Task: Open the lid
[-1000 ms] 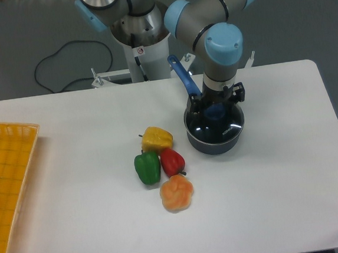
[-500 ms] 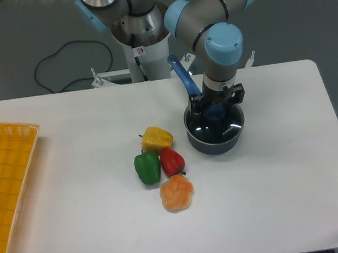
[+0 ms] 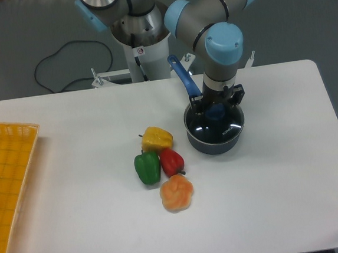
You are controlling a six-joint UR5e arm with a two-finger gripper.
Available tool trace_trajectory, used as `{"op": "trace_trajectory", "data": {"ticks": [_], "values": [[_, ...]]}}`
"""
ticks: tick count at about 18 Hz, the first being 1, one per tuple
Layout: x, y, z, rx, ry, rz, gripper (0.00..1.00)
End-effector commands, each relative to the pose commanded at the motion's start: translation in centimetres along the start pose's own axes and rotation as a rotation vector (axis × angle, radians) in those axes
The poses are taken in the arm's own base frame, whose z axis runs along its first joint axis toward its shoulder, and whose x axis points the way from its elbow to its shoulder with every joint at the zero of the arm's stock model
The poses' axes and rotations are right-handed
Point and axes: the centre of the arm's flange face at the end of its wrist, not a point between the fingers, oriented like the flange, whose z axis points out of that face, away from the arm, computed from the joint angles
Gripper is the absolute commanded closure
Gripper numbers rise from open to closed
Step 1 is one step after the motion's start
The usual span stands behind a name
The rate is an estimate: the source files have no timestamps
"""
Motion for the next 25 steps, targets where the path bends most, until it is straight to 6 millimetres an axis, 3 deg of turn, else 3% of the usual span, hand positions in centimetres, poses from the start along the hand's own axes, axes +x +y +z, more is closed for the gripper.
{"op": "trace_trajectory", "data": {"ticks": [13,19,20,25], "values": [[-0.2,-0.5,-0.9,0.025,0.008,-0.003,0.37],[-0.3,-0.5,-1.1,0.034,0.017,-0.007,0.48],[-0.4,-0.5,-1.3,0.036,0.015,-0.007,0.55],[-0.5,-0.6,-1.8,0.043,0.012,-0.009,0.55]]}}
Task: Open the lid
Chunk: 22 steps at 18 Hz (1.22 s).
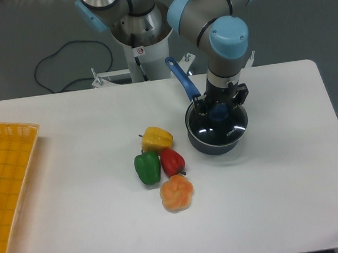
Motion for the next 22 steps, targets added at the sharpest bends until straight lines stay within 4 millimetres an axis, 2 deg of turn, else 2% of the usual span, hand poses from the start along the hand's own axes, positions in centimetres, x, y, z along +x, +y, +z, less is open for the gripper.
{"op": "trace_trajectory", "data": {"ticks": [6,10,13,22], "values": [[-0.3,-0.4,-1.3,0.001,-0.018,0.009,0.55],[-0.7,-1.4,-3.8,-0.013,-0.008,0.009,0.55],[-1.2,-1.8,-4.9,-0.013,-0.007,0.003,0.55],[-1.6,-2.6,-6.8,-0.031,0.000,0.005,0.55]]}}
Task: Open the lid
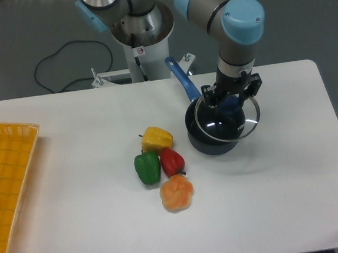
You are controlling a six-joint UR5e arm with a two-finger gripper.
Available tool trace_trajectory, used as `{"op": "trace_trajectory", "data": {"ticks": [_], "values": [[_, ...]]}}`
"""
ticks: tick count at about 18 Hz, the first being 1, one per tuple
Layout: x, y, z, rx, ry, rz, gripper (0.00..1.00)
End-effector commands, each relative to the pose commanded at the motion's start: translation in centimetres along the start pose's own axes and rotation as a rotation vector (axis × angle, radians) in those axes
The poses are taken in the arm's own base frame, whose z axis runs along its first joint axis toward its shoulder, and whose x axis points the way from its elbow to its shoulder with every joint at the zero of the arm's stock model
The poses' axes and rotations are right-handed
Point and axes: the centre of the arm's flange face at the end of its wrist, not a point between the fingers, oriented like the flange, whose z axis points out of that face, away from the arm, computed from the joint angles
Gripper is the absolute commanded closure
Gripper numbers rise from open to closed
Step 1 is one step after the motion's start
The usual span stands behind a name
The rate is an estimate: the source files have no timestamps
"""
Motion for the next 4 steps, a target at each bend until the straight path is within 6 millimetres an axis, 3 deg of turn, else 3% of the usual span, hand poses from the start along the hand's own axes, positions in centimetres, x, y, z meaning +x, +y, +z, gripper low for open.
{"op": "trace_trajectory", "data": {"ticks": [4], "values": [[-0.34,0.06,-0.28,0.003,-0.001,-0.005,0.55]]}}
